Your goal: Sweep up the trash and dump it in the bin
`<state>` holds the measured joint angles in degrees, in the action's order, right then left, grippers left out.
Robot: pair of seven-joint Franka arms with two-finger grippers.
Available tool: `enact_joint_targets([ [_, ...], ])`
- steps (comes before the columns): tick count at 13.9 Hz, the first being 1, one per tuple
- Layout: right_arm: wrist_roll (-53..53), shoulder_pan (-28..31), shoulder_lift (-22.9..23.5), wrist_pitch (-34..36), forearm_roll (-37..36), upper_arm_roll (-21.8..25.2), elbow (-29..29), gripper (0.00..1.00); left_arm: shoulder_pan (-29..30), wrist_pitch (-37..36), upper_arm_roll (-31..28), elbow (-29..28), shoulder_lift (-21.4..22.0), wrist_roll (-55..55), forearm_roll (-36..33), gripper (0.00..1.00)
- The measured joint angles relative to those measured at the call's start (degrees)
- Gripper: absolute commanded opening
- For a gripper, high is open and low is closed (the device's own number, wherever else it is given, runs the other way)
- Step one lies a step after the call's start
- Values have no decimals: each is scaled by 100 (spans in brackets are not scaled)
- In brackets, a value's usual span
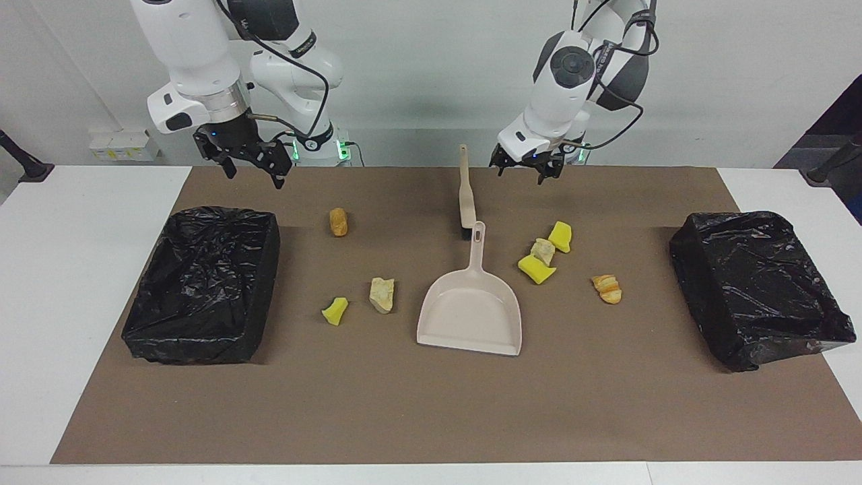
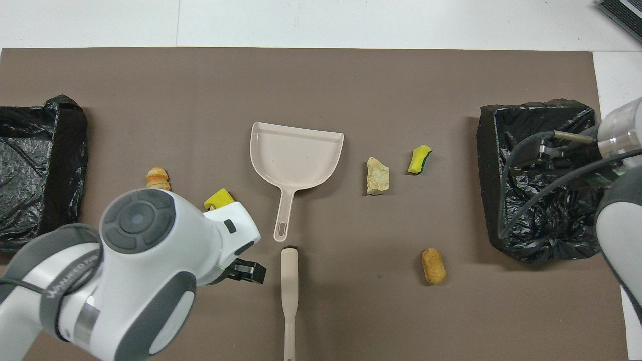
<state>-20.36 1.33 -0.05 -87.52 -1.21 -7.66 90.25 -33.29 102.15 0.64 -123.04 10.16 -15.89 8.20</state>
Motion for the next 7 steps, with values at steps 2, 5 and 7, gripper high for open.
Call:
enact_joint_targets([
  [2, 0, -14, -2, -1, 0, -3, 0, 100, -400, 518, -1, -523, 156, -371, 0, 100],
  [5, 0, -34, -5, -2, 0, -5, 0, 100, -1051, 1690, 1, -1425, 277, -923, 1, 100],
  [7, 0, -97, -8, -5, -1, -8, 0, 100, -1470, 2272, 0, -1883, 281, -1247, 1, 100],
])
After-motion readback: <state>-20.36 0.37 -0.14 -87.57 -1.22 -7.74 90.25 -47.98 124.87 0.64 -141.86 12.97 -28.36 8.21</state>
